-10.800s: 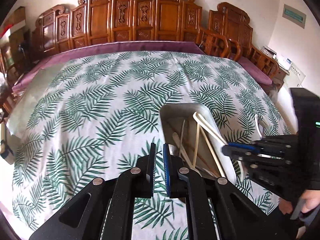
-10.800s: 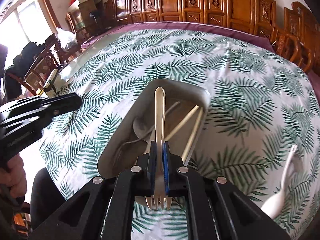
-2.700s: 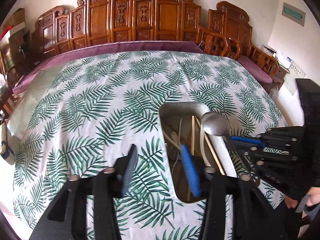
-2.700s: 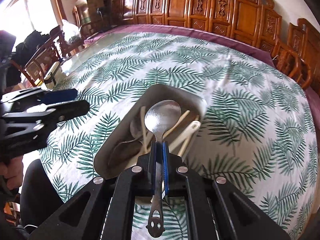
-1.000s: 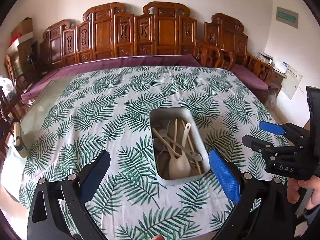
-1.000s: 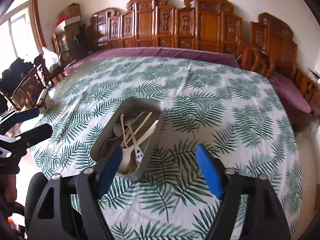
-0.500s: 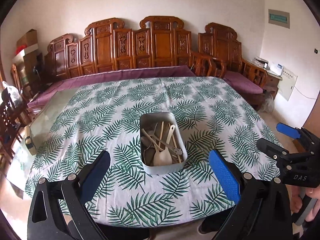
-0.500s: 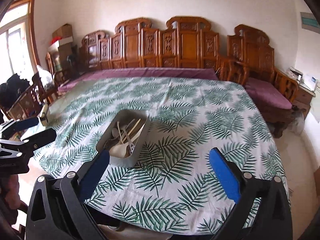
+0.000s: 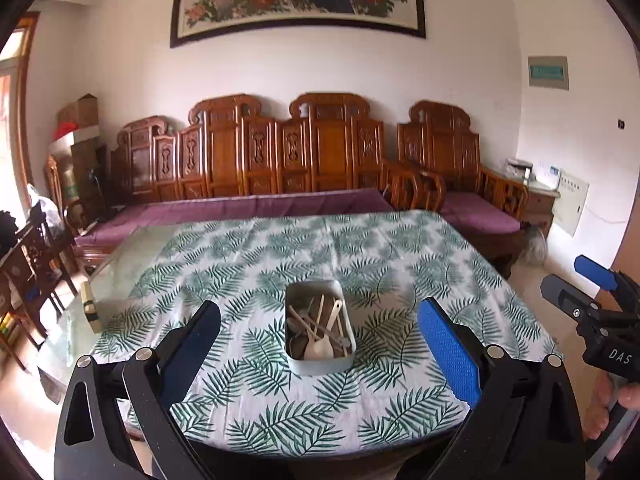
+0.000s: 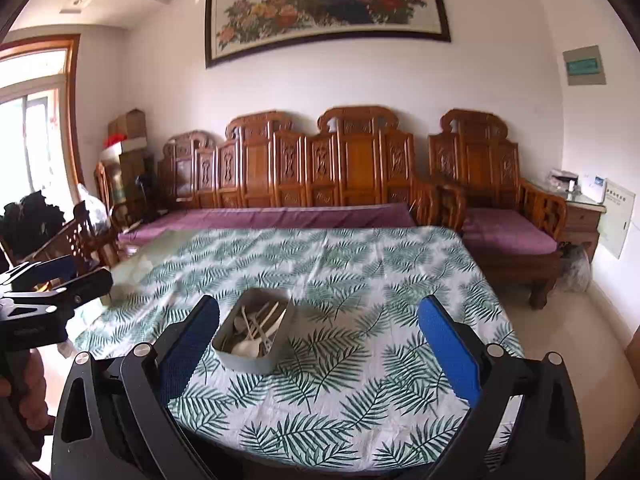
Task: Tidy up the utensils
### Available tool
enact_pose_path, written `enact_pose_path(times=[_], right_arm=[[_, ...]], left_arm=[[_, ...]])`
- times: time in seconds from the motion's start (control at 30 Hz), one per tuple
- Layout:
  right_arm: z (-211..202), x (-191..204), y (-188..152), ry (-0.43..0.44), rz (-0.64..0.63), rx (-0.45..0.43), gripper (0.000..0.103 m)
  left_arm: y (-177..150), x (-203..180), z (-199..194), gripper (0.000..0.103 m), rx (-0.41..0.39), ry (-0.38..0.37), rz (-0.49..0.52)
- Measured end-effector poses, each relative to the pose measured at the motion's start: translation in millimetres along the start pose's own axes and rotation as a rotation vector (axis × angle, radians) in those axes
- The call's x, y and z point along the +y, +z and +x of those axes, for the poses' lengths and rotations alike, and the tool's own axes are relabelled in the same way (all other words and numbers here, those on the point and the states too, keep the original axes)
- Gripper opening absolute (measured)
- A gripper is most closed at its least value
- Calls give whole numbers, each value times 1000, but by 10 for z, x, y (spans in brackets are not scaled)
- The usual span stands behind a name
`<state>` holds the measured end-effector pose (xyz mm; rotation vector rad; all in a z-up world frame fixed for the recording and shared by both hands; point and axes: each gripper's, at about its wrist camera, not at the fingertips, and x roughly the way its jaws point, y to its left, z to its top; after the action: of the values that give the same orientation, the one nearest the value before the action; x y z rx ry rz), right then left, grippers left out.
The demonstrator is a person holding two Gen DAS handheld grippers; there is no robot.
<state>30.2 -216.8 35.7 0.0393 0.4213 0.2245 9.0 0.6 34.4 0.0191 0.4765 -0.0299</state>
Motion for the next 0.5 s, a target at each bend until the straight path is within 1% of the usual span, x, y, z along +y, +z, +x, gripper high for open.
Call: enact_pose_path(times=[0.07,0.2,0.5], right_arm=[[-93,-13,22,-7,8,-21,100],[-238,-2,31,-25,1,-49,100],[-299,11,50,-29,9,-60,100]], left_arm=[[34,-3,-98,95,-23,4,-3],[54,-10,-199,95,-42,7,-2],[46,-19,-216,95,-48,5,-4]])
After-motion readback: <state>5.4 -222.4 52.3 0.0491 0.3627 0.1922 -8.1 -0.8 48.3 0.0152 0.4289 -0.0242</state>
